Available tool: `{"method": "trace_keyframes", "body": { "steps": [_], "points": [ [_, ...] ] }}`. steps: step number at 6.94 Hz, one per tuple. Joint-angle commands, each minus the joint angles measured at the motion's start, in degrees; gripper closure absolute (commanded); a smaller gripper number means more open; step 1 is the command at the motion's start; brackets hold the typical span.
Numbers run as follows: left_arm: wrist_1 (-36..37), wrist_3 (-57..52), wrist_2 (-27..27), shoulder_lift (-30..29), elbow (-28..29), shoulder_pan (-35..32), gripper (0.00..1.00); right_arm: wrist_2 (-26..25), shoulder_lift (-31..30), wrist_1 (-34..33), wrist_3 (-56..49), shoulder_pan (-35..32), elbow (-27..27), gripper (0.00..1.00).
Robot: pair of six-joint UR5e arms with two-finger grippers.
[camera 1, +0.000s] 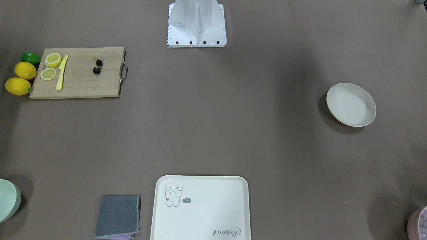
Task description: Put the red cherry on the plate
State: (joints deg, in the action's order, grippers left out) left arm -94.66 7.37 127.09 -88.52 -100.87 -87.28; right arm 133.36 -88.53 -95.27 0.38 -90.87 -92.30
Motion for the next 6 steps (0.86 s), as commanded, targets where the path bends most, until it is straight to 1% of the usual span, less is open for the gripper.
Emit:
{"method": "trace_keyframes", "body": {
  "steps": [1,6],
  "points": [
    [0.0,0.01,0.0,0.02,-0.03,0.0,0.02,-0.03,0.11,0.0,-0.03,0.07,0.01,0.0],
    [-0.62,0.1,0.09,0.28,-0.47,0.09,0.02,-0.03,0.29,0.0,0.06,0.07,0.01,0.0]
  ]
}}
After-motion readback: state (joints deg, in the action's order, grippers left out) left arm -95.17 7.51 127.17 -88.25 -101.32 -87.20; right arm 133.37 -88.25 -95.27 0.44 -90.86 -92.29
